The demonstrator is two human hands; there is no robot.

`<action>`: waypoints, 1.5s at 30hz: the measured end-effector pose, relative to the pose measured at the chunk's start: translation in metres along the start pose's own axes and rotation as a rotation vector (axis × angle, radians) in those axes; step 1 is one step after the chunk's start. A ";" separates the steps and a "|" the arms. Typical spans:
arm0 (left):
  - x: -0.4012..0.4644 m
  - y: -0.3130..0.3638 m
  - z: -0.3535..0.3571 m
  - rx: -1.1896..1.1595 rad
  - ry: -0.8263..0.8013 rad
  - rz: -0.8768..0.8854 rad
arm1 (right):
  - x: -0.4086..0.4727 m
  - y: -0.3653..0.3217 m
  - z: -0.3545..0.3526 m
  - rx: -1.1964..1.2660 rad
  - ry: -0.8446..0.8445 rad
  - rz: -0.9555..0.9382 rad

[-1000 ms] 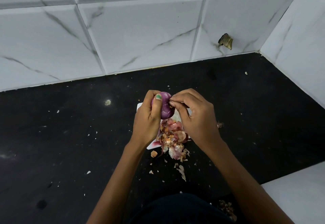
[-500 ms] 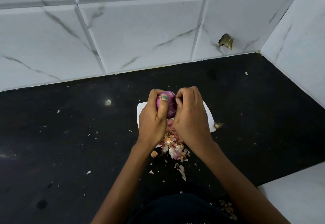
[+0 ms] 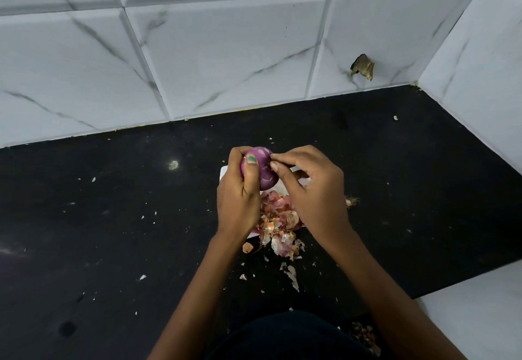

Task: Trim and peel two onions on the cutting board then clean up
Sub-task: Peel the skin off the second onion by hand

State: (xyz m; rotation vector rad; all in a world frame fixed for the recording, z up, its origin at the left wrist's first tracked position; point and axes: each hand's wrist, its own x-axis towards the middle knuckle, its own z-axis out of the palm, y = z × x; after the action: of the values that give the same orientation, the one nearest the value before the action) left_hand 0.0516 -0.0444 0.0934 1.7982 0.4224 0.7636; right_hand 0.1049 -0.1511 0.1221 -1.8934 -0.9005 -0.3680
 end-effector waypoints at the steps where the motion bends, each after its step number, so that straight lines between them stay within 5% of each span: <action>1: 0.000 0.000 -0.001 0.034 0.005 0.003 | 0.000 -0.001 0.000 -0.040 -0.006 -0.016; 11: -0.003 0.004 -0.005 0.260 0.029 0.064 | 0.005 -0.007 0.001 -0.267 -0.063 -0.113; 19: -0.006 0.004 -0.002 0.231 0.017 0.111 | 0.009 -0.004 -0.001 -0.156 -0.068 -0.035; 29: -0.011 0.008 0.008 -0.066 0.033 0.055 | 0.016 0.002 -0.016 0.409 -0.099 0.511; 33: -0.011 0.006 0.008 -0.137 0.035 -0.031 | 0.014 0.004 -0.021 0.405 -0.148 0.409; 45: -0.007 0.015 0.001 0.032 0.007 -0.009 | 0.013 0.000 -0.015 -0.143 -0.139 -0.206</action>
State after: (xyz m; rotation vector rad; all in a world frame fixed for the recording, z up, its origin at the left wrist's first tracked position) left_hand 0.0459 -0.0549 0.1048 1.8228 0.4488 0.7610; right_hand 0.1161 -0.1579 0.1369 -1.9806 -1.1958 -0.4381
